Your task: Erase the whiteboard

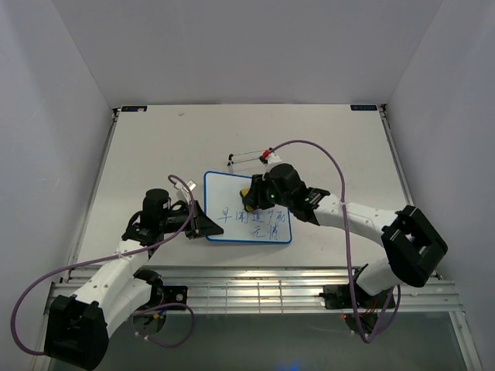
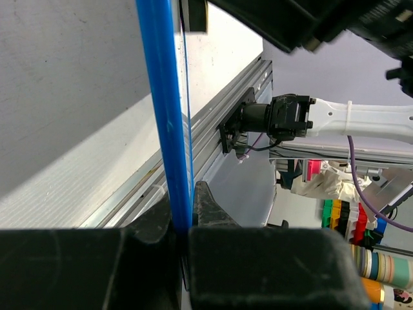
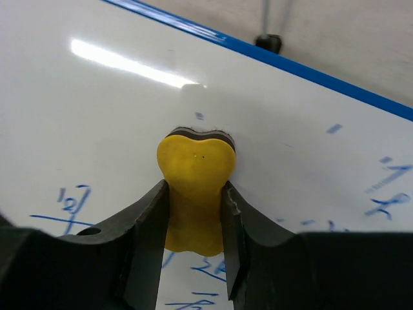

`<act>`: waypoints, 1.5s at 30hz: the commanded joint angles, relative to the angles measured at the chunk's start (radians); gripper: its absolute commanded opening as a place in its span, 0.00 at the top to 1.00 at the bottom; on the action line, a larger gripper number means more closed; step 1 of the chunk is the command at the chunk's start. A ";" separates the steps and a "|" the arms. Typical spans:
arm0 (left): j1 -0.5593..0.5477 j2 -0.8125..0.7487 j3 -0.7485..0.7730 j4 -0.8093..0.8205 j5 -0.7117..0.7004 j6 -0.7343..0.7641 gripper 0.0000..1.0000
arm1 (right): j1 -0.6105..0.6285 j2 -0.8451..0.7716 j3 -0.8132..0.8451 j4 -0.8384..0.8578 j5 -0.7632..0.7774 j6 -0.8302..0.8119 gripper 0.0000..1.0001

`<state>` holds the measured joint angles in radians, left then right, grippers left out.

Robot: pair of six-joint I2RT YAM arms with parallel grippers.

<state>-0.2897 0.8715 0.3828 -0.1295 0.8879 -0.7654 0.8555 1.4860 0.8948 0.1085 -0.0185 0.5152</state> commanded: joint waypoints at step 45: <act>-0.014 -0.101 0.117 0.265 0.260 0.012 1.00 | -0.283 -0.043 -0.174 -0.092 -0.081 0.016 0.75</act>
<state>-0.2916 0.8413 0.3920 -0.1509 0.9318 -0.8192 0.5678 1.4448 0.7425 0.1017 -0.0589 0.5694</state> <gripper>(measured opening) 0.137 0.401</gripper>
